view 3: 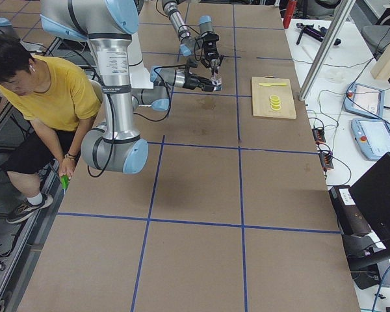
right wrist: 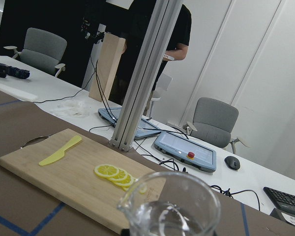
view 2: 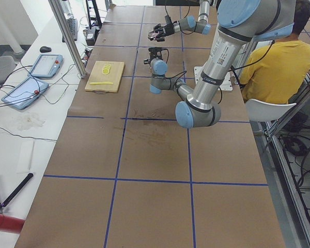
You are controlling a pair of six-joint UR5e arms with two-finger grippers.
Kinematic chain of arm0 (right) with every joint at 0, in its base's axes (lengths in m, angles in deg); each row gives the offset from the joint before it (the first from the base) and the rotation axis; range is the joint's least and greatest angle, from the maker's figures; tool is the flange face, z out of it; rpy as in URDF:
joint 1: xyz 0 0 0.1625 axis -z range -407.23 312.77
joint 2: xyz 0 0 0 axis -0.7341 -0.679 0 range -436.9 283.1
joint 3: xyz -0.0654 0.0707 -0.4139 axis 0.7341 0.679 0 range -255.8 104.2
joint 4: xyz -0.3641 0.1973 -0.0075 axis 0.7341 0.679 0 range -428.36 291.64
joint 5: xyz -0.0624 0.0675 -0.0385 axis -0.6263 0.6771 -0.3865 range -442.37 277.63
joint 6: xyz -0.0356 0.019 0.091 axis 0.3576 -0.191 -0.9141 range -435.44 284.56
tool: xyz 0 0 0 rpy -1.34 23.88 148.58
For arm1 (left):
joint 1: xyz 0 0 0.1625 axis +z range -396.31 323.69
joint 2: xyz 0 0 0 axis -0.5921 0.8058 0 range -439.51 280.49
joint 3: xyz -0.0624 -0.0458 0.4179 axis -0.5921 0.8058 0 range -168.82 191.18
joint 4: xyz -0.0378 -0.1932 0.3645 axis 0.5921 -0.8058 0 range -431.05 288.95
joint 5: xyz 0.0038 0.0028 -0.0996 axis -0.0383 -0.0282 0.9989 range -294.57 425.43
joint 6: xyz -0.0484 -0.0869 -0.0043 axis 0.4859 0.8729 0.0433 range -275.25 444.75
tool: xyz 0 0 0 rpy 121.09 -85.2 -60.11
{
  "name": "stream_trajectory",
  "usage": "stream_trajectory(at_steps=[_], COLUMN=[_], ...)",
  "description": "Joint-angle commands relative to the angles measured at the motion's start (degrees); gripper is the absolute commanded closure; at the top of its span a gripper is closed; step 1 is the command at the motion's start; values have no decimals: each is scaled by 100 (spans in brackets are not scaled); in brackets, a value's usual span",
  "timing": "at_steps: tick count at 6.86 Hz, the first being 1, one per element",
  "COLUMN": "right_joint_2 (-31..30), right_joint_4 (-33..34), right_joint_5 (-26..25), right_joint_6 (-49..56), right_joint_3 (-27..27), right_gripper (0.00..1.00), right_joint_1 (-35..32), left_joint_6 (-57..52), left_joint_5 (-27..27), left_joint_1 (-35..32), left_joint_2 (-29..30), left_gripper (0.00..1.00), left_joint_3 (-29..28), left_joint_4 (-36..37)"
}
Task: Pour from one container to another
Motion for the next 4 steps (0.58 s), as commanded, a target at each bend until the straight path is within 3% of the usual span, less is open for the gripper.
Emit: stream_trajectory(at_steps=[1, 4], right_joint_2=[685, 1116], right_joint_4=[1220, 2355], right_joint_5=[-54, -63], right_joint_6=[69, 70], right_joint_3=[-9, 0], right_gripper=[100, 100], right_joint_1=[13, 65], left_joint_6=[0, 0], left_joint_5=[-7, -24], left_joint_1=[3, 3], left_joint_2=[0, 0], left_gripper=[100, 100], left_joint_3=[0, 0], left_joint_4=[0, 0])
